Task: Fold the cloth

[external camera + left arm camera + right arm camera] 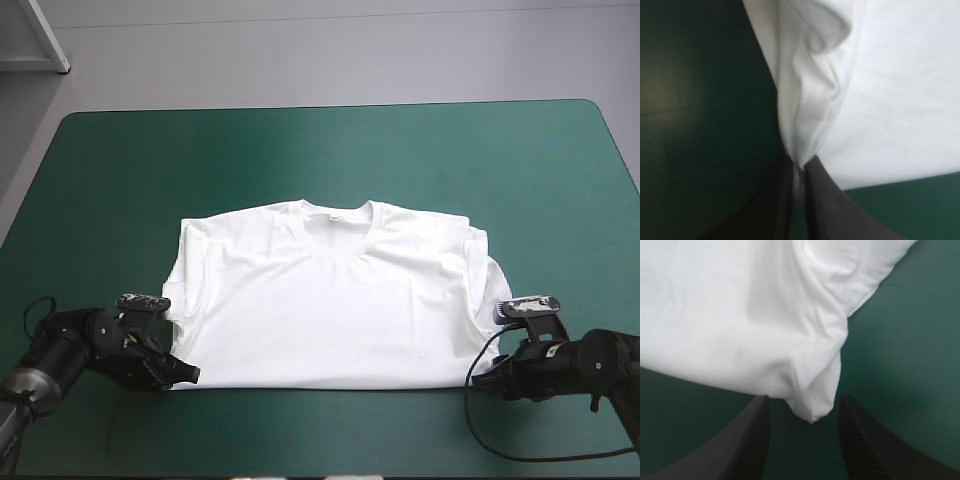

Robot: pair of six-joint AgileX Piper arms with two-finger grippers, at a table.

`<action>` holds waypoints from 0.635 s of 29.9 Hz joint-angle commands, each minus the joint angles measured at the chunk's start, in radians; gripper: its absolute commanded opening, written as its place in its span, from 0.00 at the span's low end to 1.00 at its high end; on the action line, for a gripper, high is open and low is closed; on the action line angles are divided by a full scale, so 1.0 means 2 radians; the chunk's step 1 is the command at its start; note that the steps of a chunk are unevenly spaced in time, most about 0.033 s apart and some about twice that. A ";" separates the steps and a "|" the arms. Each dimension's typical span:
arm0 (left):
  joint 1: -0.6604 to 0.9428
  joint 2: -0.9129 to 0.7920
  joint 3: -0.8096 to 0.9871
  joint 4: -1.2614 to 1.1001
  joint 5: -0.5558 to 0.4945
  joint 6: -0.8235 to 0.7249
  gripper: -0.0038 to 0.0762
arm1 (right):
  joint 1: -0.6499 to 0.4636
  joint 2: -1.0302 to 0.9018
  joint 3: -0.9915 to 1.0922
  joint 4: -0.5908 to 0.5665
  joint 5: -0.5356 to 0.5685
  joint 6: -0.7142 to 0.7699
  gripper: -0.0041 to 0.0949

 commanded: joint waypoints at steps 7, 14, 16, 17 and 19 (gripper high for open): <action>-0.001 -0.002 -0.005 -0.012 -0.012 0.004 0.07 | -0.004 0.046 0.007 0.015 -0.024 -0.013 0.32; -0.001 -0.002 -0.005 0.007 -0.018 0.004 0.07 | -0.004 0.038 0.013 0.013 -0.052 -0.015 0.03; -0.001 -0.002 -0.005 0.007 -0.022 0.003 0.07 | -0.004 0.030 0.013 0.013 -0.065 -0.015 0.03; -0.001 -0.002 -0.005 0.007 -0.022 0.003 0.07 | -0.004 0.029 0.013 0.013 -0.065 -0.015 0.03; -0.001 -0.002 -0.005 0.007 -0.022 0.002 0.07 | -0.004 0.027 0.012 0.012 -0.054 -0.015 0.03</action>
